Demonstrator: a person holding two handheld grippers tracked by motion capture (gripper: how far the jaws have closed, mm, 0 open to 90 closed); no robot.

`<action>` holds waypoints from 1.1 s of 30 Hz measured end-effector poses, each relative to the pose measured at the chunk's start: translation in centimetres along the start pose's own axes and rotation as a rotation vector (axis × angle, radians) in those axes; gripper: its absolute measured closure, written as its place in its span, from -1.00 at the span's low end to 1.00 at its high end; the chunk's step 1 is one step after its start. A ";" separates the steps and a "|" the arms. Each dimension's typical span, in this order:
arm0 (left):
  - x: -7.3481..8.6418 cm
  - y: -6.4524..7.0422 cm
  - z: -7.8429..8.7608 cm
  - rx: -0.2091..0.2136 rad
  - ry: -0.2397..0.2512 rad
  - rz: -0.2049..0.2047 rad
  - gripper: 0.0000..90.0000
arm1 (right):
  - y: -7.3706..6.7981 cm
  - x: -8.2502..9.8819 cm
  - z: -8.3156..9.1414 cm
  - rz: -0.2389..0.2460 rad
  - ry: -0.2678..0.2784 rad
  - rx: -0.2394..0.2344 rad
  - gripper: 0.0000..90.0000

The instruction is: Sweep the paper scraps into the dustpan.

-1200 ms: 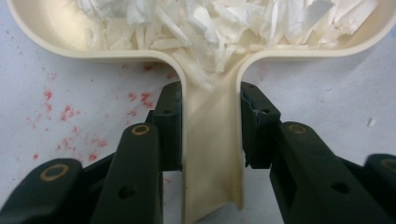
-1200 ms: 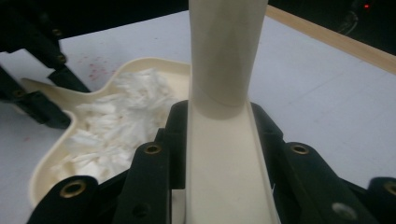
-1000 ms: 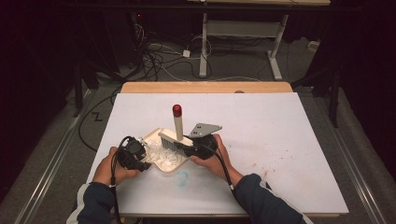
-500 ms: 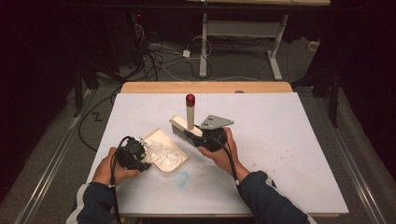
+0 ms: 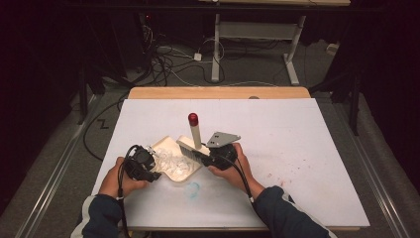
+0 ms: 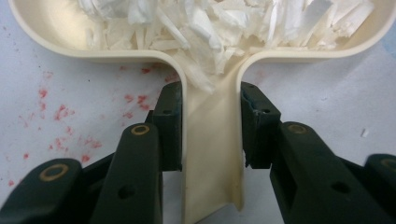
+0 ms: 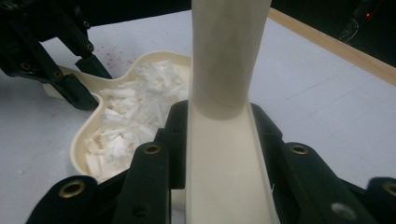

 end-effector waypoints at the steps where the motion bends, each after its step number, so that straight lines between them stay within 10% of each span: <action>1: 0.0 0.0 0.0 0.000 0.001 0.001 0.40 | 0.2 0.0 0.4 0.000 0.004 0.006 0.52; 33: -0.2 0.4 1.0 0.007 0.051 0.066 0.40 | 6.2 2.8 14.9 -0.085 0.020 0.070 0.52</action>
Point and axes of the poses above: each handheld gripper's, and its own axes: z roughly backward along the jaws, x roughly out of its underside, y roughly to its right, the point moved 8 cm from there along -z, roughly forward along the jaws, and after that the axes turned 6 degrees about x, right-handed, at the moved point
